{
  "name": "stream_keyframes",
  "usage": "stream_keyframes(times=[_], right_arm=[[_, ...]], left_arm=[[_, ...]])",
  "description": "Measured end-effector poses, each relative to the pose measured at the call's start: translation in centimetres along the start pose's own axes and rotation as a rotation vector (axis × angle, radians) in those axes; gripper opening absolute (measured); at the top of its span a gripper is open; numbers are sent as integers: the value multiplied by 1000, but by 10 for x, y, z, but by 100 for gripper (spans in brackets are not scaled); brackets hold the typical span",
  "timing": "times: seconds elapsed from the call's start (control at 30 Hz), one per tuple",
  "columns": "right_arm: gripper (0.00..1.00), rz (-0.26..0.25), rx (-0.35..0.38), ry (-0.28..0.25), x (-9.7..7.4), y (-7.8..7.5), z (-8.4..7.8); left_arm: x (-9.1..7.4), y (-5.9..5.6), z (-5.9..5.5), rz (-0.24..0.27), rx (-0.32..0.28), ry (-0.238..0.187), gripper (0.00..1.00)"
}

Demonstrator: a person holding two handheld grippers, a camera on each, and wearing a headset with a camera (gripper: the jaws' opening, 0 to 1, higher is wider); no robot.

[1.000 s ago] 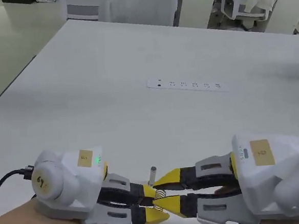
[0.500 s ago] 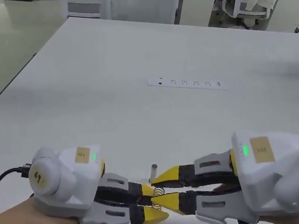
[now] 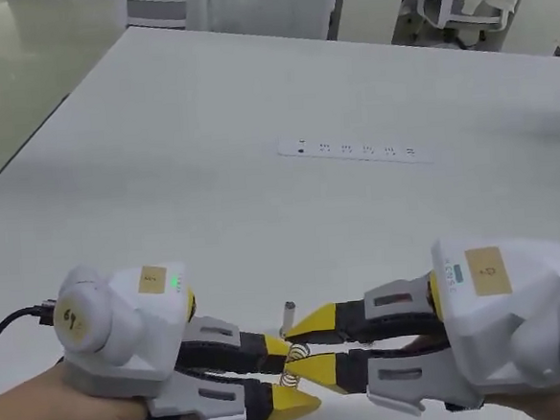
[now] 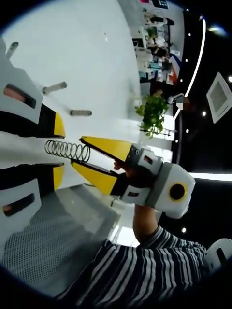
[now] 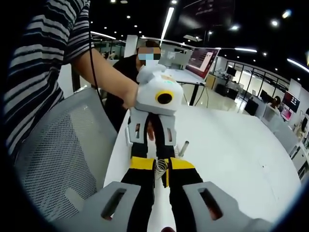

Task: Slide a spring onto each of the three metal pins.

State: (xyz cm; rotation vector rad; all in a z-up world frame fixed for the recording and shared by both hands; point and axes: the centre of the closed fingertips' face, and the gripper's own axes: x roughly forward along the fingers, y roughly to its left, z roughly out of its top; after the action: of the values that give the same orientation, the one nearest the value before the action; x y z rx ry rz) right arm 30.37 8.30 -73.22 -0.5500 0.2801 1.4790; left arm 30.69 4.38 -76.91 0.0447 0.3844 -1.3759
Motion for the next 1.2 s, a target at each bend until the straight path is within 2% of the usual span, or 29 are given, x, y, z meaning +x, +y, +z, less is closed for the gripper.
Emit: stream_keyframes(times=[0.4, 0.57, 0.83, 1.0, 1.2], right_arm=[[7, -3, 3, 17, 1, -3, -8], [7, -10, 15, 20, 2, -6, -16], [7, -10, 25, 41, 4, -4, -26], [7, -26, -10, 52, 4, -7, -26], [7, -20, -63, 71, 7, -5, -25]], left_arm=[[-11, 4, 2, 37, -22, -11, 22], [-23, 4, 1, 64, -36, -25, 22], [-42, 8, -6, 113, -65, -29, 23], [-51, 13, -6, 145, -85, -44, 24], [-57, 15, -7, 168, -101, -52, 27]])
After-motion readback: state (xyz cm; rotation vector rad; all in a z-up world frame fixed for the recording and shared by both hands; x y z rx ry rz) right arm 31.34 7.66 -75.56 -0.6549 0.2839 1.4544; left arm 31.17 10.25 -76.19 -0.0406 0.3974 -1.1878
